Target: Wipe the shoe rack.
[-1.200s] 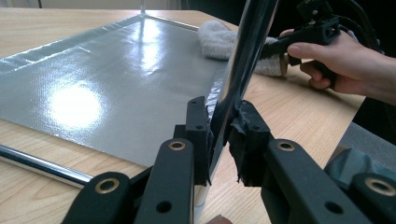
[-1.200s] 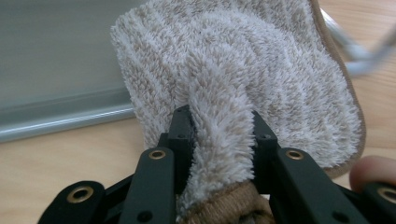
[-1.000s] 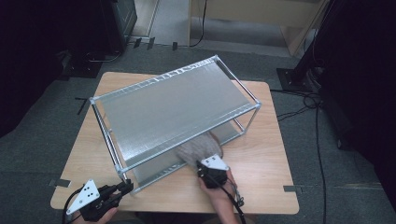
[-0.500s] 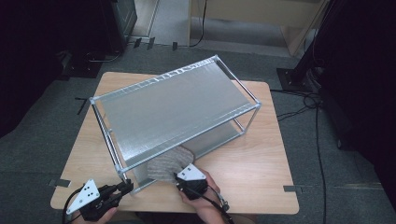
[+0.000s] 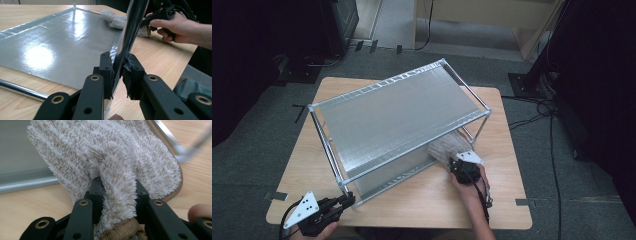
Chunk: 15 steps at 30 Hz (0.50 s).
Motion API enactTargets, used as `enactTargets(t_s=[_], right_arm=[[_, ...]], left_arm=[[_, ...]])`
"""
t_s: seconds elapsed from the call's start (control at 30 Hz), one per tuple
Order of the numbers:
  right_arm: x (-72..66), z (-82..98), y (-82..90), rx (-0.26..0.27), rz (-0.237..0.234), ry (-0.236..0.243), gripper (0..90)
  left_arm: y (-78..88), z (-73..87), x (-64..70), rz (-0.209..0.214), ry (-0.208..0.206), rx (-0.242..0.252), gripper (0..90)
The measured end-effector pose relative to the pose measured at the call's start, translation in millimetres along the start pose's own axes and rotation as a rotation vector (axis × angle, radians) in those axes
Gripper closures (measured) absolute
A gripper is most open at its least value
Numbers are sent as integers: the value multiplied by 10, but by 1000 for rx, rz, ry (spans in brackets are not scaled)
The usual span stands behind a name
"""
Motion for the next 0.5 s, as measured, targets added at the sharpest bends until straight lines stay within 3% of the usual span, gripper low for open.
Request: enactTargets(t_s=[0.07,0.13,0.2,0.33,0.5], right_arm=[[109,-2,-32,-9,23,-43,691],[105,-2,-29,-6,25,-41,694],[16,9,6,-1,25,-10,697],[-337,46,129,26,-35,52,699],[-928,83,344,51,-163,122,698]], left_arm=[[2,2,1,-1,0,2,785],[2,3,3,-2,5,5,785],[0,2,2,-2,5,5,784],[0,3,3,-3,9,6,784],[-8,2,11,0,11,7,783]])
Point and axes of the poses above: each handheld gripper's, and its own axes: y roughly backward along the jaws, z roughly out of its underside, x roughly to its right, the point moved 9 cm from there along -y, roughly forward along the jaws, and after that the axes turned 10 degrees about z, right-handed, at the moved point
